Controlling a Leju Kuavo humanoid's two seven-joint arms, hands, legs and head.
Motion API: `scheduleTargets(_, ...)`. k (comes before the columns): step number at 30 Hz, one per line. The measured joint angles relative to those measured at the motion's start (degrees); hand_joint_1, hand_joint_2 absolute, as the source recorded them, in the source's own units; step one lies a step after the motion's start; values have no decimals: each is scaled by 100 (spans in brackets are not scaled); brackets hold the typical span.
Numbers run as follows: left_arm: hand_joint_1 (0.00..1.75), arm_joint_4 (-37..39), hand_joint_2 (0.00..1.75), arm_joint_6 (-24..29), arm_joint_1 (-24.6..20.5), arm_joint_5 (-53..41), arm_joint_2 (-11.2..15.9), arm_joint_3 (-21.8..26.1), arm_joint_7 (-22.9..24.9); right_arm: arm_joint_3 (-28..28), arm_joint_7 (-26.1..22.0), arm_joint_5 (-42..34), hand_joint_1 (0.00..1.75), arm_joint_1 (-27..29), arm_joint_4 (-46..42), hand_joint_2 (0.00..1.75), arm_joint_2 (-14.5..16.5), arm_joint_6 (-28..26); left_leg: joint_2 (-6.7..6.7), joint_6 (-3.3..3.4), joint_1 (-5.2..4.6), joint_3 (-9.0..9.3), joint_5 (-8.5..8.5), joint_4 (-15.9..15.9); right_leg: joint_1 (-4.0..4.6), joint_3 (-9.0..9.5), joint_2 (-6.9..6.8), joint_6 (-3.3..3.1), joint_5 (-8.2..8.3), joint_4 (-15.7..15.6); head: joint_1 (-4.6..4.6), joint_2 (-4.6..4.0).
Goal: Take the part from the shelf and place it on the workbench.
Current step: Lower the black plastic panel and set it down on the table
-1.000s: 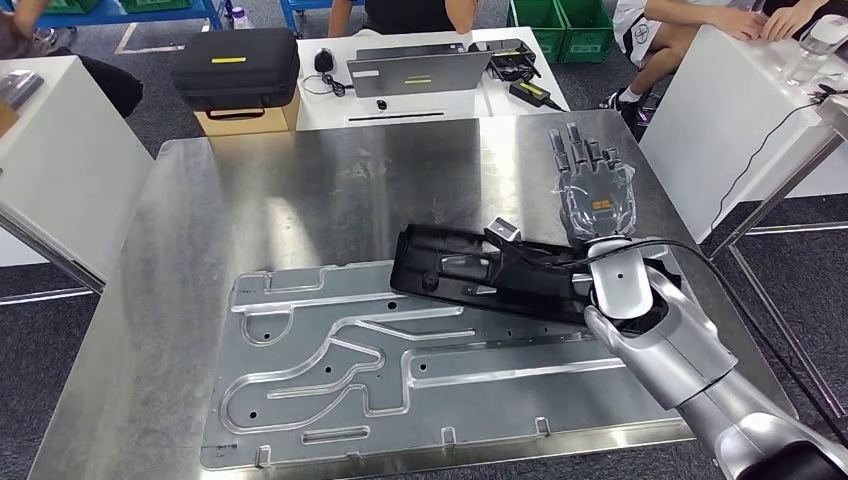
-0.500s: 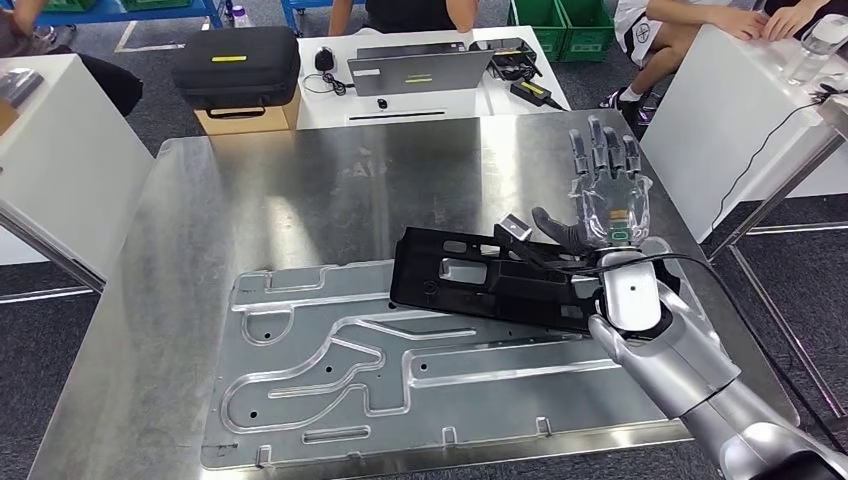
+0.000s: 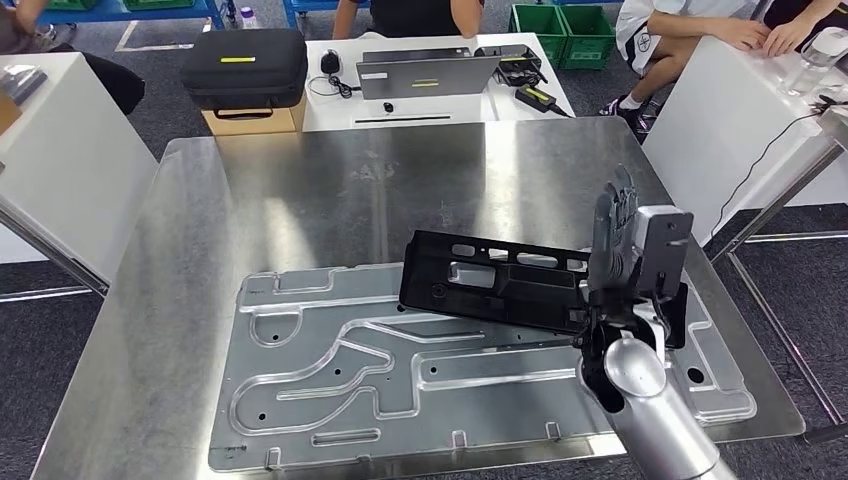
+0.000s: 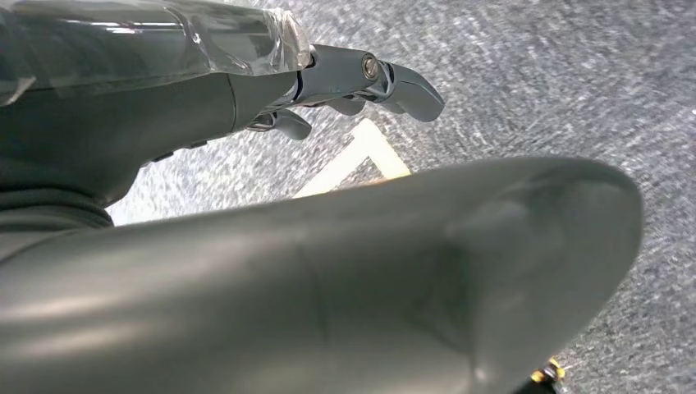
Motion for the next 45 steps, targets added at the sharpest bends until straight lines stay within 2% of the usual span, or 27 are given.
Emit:
scheduleTargets(1, 0, 0, 0, 20, 25, 40, -3, 17, -8, -33, -215, -263, 0, 191, -153, 0, 42, 118, -1, -2, 4, -5, -3, 9, -18, -133, -3, 21, -109, 325, 0, 0)
scheduleTargets(2, 0, 0, 0, 47, 48, 74, -4, 30, -17, -62, -385, -473, 0, 373, -282, 0, 81, 224, -1, -7, 10, -13, -6, 22, -36, -152, -7, 37, -91, 404, 0, 0)
scheduleTargets(3, 0, 0, 0, 77, 64, 112, -5, 41, -28, -94, -513, -655, 0, 535, -385, 0, 117, 314, -1, -15, 19, -23, -11, 38, -55, -42, -13, 50, 39, 218, 1, 0)
scheduleTargets(5, 0, 0, 0, 139, 81, 180, -8, 77, -62, -182, -738, -974, 0, 799, -561, 0, 183, 498, -2, -55, 38, -38, -22, 69, -82, 484, -25, 65, 418, -702, 3, 1)
scheduleTargets(7, 0, 0, 0, 180, 92, 240, -9, 125, -95, -265, -931, -1205, 0, 1020, -704, 0, 242, 680, 0, -132, 49, -43, -11, 73, -66, 893, -2, 25, 657, -1424, 4, 1)
scheduleTargets(10, 0, 0, 0, 195, 129, 287, -9, 170, -104, -349, -1083, -1457, 0, 1285, -846, 0, 309, 901, 7, -250, 68, -58, 37, 46, -29, 929, 19, -103, 758, -1606, 8, 2)
scheduleTargets(11, 0, 0, 0, 196, 143, 295, -9, 180, -105, -378, -1102, -1520, 0, 1350, -883, 0, 325, 956, 14, -279, 73, -96, -32, 104, -38, 925, 8, -153, 793, -1653, 5, 2)
scheduleTargets(13, 0, 0, 0, 197, 164, 322, -9, 198, -109, -428, -1131, -1605, 0, 1458, -951, 0, 360, 1036, 30, -327, 82, -306, -435, 609, -70, 892, -20, -254, 880, -1734, 1, 1)
scheduleTargets(15, 0, 0, 0, 197, 174, 356, -9, 222, -115, -449, -1151, -1637, 0, 1547, -990, 0, 387, 1094, 37, -369, 90, -636, -981, 1545, -67, 821, -36, -286, 941, -1738, 0, 1)
scheduleTargets(17, 0, 0, 0, 197, 181, 375, -9, 255, -119, -454, -1160, -1673, 0, 1627, -1019, 0, 412, 1166, 43, -406, 106, -737, -1176, 2049, -73, 745, -48, -268, 993, -1727, 0, 0)
scheduleTargets(18, 0, 0, 0, 197, 184, 383, -9, 271, -121, -455, -1162, -1713, 0, 1656, -1034, 0, 422, 1218, 49, -421, 117, -608, -1098, 1928, -83, 705, -51, -250, 1016, -1712, 0, 0)
scheduleTargets(21, 0, 0, 0, 197, 169, 403, -13, 303, -144, -459, -1169, -1845, 0, 1712, -1081, 0, 453, 1405, 62, -472, 161, 250, -639, 572, -115, 588, -47, -167, 1069, -1628, -1, 1)
scheduleTargets(22, 0, 0, 0, 197, 160, 417, -16, 310, -159, -462, -1175, -1875, 0, 1728, -1097, 0, 465, 1461, 44, -462, 163, 441, -556, 240, -114, 559, -44, -127, 1094, -1606, 2, 1)
scheduleTargets(23, 0, 0, 0, 198, 156, 434, -19, 316, -175, -466, -1186, -1900, 0, 1741, -1111, 0, 476, 1512, 22, -443, 159, 528, -531, 74, -107, 533, -41, -87, 1125, -1592, 2, 1)
scheduleTargets(25, 0, 0, 0, 200, 164, 468, -23, 322, -193, -478, -1213, -1957, 0, 1783, -1125, 0, 496, 1596, -13, -361, 138, 454, -493, 82, -110, 495, -33, -7, 1199, -1592, 4, 1)
scheduleTargets(27, 0, 0, 0, 208, 171, 481, -24, 326, -196, -490, -1246, -2037, 0, 1850, -1131, 0, 515, 1685, -2, -260, 134, 354, -423, 104, -126, 373, -35, 45, 1015, -1403, 4, 1)
scheduleTargets(30, 0, 0, 0, 245, 179, 494, -24, 331, -196, -509, -1285, -2158, 0, 1930, -1138, 0, 527, 1853, 34, -134, 95, 187, -289, 123, -121, -50, -44, 56, 119, -183, 5, 0)
scheduleTargets(31, 0, 0, 0, 261, 182, 496, -24, 332, -196, -513, -1292, -2186, 0, 1951, -1139, 0, 530, 1900, 48, -115, 69, 128, -249, 134, -111, -153, -44, 49, -86, 245, 5, 0)
scheduleTargets(32, 0, 0, 0, 273, 183, 497, -24, 332, -196, -515, -1294, -2206, 0, 1972, -1138, 0, 532, 1941, 58, -102, 44, 70, -209, 147, -98, -173, -44, 33, -154, 500, 5, 0)
scheduleTargets(33, 0, 0, 0, 280, 183, 497, -24, 332, -196, -516, -1295, -2222, 0, 1990, -1138, 0, 536, 1978, 63, -93, 18, 10, -168, 158, -85, -85, -44, 4, -93, 528, 6, 0)
scheduleTargets(34, 0, 0, 0, 283, 181, 498, -24, 333, -197, -518, -1294, -2235, 0, 2002, -1138, 0, 541, 2008, 64, -90, -5, -46, -126, 166, -67, 126, -43, -39, 61, 297, 6, 0)
scheduleTargets(36, 0, 0, 0, 284, 177, 505, -28, 334, -201, -521, -1294, -2245, 0, 2007, -1140, 0, 559, 2054, 61, -104, -44, -130, -42, 171, -5, 786, -35, -162, 324, -623, 5, 0)
scheduleTargets(38, 0, 0, 0, 284, 170, 532, -37, 335, -209, -525, -1295, -2255, 0, 2006, -1145, 0, 581, 2089, 63, -146, -56, -180, 52, 162, 56, 1287, -29, -238, 365, -1421, 2, 0)
scheduleTargets(40, 0, 1, 0, 282, 167, 563, -40, 337, -215, -528, -1296, -2265, 0, 2009, -1149, 0, 602, 2119, 65, -205, -51, -227, 156, 146, 84, 1347, -33, -262, 390, -1643, 1, 0)
scheduleTargets(42, 0, 3, 0, 281, 175, 578, -38, 338, -217, -530, -1296, -2272, 0, 2011, -1149, 0, 615, 2141, 68, -270, -43, -332, 38, 253, 66, 1237, -56, -307, 500, -1647, -2, 0)
scheduleTargets(43, 0, 4, 0, 281, 182, 575, -38, 338, -221, -530, -1296, -2275, 0, 2014, -1149, 0, 623, 2148, 70, -307, -39, -434, -176, 478, 47, 1173, -68, -336, 557, -1665, -5, 0)
scheduleTargets(45, 0, 4, 0, 282, 186, 567, -37, 339, -248, -531, -1296, -2276, 0, 2023, -1149, 0, 638, 2157, 74, -370, -11, -719, -787, 1306, 38, 1031, -79, -376, 655, -1661, -11, 0)
